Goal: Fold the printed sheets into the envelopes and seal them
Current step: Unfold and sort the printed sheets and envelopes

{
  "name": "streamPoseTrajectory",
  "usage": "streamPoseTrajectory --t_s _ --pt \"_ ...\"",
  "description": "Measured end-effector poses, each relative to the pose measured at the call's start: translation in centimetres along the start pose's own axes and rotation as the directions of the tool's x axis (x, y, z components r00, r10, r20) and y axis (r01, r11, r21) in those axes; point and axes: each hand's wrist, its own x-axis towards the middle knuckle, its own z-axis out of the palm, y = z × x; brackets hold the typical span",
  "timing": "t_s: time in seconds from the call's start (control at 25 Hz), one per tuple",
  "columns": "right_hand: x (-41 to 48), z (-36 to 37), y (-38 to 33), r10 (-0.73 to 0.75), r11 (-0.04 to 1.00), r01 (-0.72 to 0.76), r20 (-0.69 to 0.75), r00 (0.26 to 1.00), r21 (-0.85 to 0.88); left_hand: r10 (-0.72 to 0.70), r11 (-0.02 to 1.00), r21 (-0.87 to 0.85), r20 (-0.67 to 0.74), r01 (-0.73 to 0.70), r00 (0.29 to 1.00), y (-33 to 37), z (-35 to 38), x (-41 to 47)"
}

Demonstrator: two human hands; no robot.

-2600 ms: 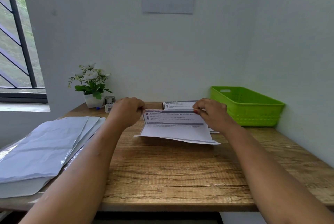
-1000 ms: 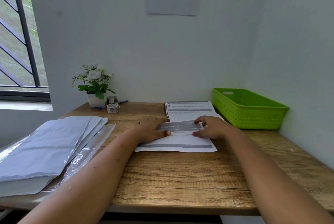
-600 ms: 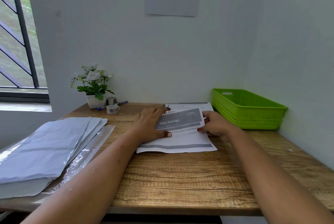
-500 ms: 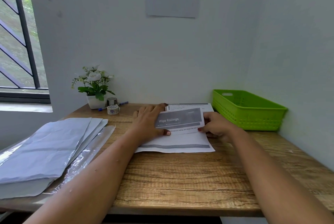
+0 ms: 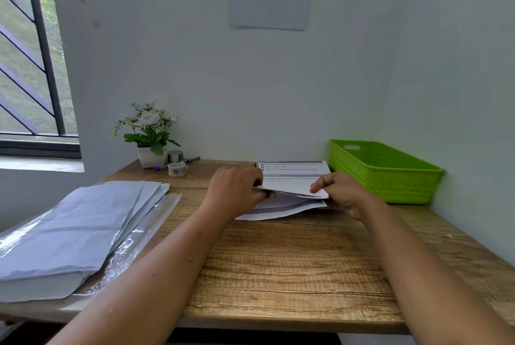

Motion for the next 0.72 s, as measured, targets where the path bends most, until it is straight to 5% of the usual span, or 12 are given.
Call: streamPoseTrajectory --t_s 0.2,0.6,0.72 --pt "-0.3 0.2 -0.1 -0.013 0.999 0.01 0.044 0.999 0.051 0.0 0.982 -0.172 0.423 0.08 0.906 0.3 0.9 -0.2" --pt "-1.5 0.4 -1.1 0.066 0.985 -0.099 0.226 0.972 0.139 -0.147 0.968 -0.152 0.304 0.201 0.941 -1.7 1.7 0.3" --pt "-1.2 0.6 -0.8 0.032 0.991 -0.055 0.186 0.982 0.121 -0.185 0.967 -0.112 0.319 0.23 0.93 -1.7 1.8 0.0"
